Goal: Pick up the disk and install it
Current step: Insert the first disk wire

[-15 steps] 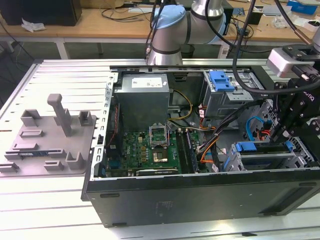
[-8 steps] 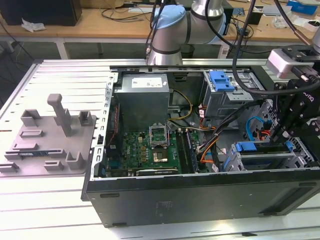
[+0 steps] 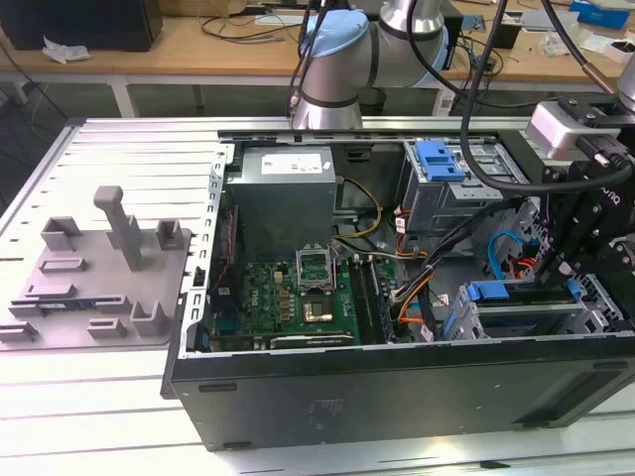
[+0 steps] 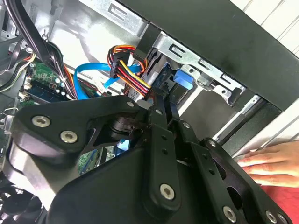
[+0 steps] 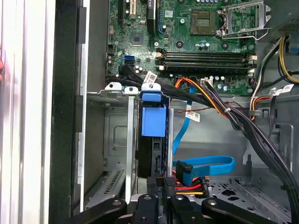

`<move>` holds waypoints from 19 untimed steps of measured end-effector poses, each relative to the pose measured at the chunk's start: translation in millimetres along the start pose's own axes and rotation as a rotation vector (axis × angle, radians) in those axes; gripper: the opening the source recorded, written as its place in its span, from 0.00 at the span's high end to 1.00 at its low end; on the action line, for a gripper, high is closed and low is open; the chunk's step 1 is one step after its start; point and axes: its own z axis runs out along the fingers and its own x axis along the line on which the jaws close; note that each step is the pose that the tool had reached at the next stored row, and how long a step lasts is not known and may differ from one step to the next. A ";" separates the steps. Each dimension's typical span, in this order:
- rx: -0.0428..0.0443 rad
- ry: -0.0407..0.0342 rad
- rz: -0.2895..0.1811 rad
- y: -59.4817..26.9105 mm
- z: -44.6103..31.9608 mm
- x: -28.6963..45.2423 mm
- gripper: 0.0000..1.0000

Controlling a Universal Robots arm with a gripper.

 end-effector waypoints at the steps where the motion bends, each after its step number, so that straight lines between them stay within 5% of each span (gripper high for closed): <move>1: 0.0001 0.0000 0.000 0.0 0.3 0.0 0.83; 6: 0.0000 -0.0065 0.000 -0.3 8.4 2.3 0.83; 7: 0.0001 -0.0057 0.001 -0.1 3.2 2.5 0.69; 11: 0.0000 -0.0029 0.004 0.4 -18.5 2.9 0.69; 16: -0.0002 0.0022 0.006 0.3 -30.1 2.6 0.69; 19: -0.0003 0.0021 0.006 0.3 -30.5 2.5 0.69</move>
